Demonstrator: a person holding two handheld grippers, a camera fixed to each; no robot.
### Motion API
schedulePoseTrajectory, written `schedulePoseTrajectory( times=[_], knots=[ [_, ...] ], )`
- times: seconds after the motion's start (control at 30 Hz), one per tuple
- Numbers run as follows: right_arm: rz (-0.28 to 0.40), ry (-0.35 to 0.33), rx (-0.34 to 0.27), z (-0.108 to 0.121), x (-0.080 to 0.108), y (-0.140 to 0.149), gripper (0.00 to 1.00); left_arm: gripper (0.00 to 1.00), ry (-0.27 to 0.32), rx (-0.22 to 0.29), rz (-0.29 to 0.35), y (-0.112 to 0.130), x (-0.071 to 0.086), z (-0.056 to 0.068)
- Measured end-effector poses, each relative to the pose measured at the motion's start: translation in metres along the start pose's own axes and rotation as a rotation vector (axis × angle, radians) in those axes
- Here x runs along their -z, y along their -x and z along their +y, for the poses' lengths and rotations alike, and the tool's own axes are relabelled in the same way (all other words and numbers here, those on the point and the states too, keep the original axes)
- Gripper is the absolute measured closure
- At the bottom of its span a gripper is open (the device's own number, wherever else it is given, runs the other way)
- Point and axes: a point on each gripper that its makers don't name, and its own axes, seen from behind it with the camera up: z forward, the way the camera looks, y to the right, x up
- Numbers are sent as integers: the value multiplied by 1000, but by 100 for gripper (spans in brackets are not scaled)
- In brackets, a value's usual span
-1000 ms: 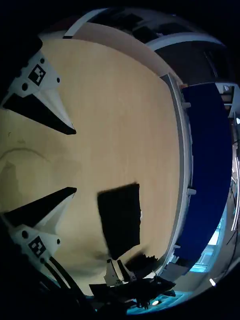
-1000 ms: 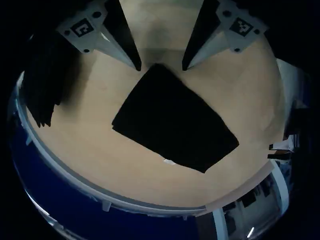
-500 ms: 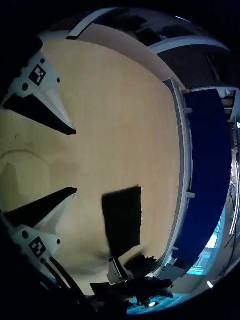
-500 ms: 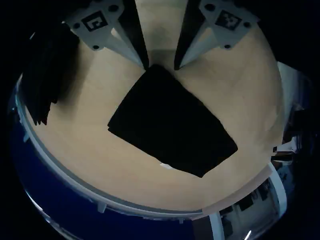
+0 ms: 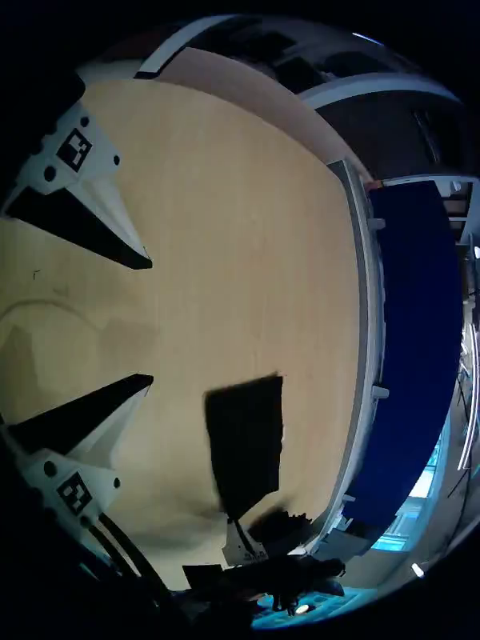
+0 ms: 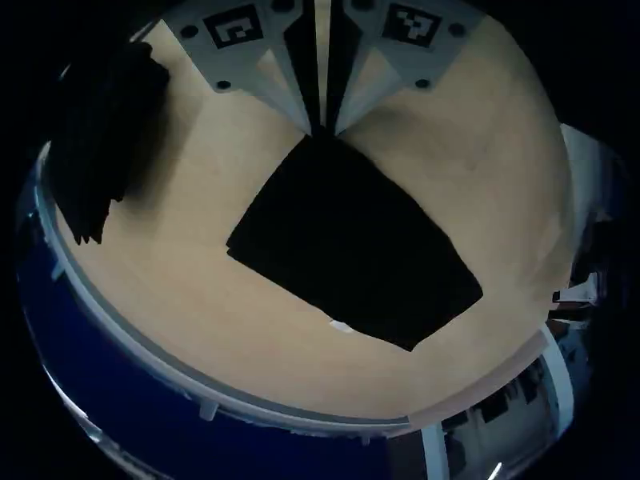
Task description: Fold towel
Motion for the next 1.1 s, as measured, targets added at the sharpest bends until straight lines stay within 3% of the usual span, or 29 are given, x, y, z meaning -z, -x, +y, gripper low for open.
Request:
schedulePoseTrajectory(
  times=[0.2, 0.53, 0.8, 1.1],
  knots=[
    [27, -3, 29, -5, 11, -21, 95, 2, -1, 5, 11, -5, 2, -1],
    [96, 13, 104, -10, 26, -89, 95, 2, 0, 17, 64, -21, 14, -3],
    [134, 11, 140, -17, 23, -141, 95, 2, 7, 53, 99, -29, 27, -9],
    [124, 3, 180, -30, 16, -156, 95, 2, 4, 65, 115, -28, 36, -16]
  ],
)
